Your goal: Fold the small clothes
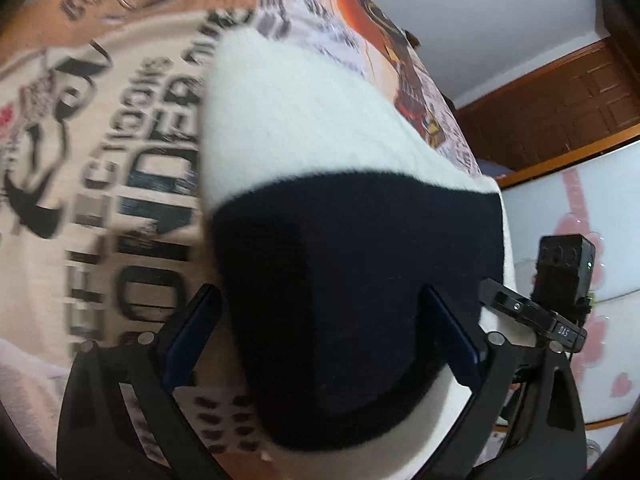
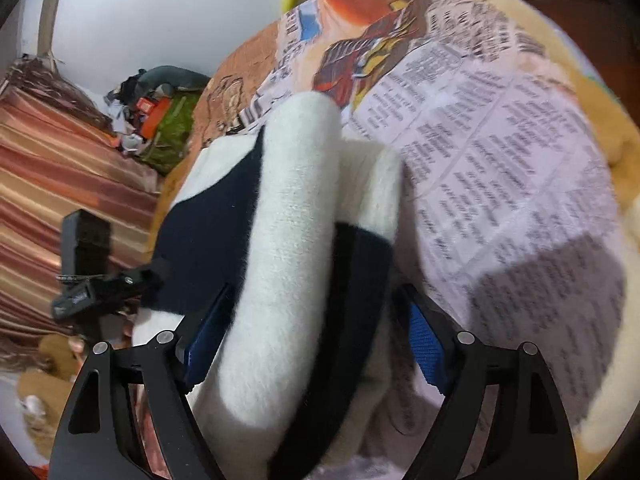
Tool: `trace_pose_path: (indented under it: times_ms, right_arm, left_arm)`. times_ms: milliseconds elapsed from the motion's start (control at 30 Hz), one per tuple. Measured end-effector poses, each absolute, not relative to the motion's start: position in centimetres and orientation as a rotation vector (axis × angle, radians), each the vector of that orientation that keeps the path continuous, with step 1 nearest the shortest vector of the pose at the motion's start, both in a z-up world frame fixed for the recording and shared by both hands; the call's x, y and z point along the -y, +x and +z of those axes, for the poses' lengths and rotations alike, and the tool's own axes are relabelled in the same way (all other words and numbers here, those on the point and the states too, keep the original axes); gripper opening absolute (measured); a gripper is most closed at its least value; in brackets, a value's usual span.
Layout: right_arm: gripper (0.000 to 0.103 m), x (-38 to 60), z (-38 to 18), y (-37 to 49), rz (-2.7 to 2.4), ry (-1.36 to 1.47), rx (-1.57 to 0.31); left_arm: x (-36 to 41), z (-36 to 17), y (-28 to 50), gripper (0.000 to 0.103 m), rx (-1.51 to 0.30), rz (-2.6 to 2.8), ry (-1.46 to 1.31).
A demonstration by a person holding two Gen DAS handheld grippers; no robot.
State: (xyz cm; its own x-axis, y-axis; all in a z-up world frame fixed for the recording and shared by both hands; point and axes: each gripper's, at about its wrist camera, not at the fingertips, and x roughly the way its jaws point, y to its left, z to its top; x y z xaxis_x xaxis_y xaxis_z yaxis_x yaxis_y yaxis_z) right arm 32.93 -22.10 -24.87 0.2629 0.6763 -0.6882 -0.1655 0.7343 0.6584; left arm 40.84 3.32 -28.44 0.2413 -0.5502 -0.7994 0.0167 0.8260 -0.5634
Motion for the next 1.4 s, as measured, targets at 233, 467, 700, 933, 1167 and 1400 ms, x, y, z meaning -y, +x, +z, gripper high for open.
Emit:
trace_pose_path:
  times_ms: [233, 467, 700, 933, 1167, 1400]
  right_arm:
    - [0.052, 21.5, -24.6, 32.6, 0.633, 0.548, -1.194]
    - [0.039, 19.2, -20.6, 31.1, 0.647, 0.408, -1.113]
    - [0.039, 14.5, -14.6, 30.7, 0.738, 0.379, -0.983]
    - [0.039, 6.7, -12.3, 31.9, 0.822, 0.367, -0.929]
    - [0.039, 0.6, -16.9, 34.4, 0.835, 0.359, -1.035]
    - [0.040, -2.9, -22.8, 37.1, 0.772, 0.305, -1.157]
  left_arm:
    - [-2.0, -27.2, 40.0, 0.072, -1.228, -0.436, -0.481]
    - [-2.5, -22.1, 37.4, 0.055, -1.111, -0.421, -0.321]
    - [-8.0, -15.4, 34.9, 0.055, -0.944, -0.351, -0.312]
    - [-15.3, -12.8, 34.2, 0.056, -0.893, -0.236, -0.302]
    - [-21.7, -17.9, 34.4, 0.056, -0.996, -0.169, -0.350]
    - [-24.8, -26.3, 37.0, 0.071, -1.092, -0.152, -0.444]
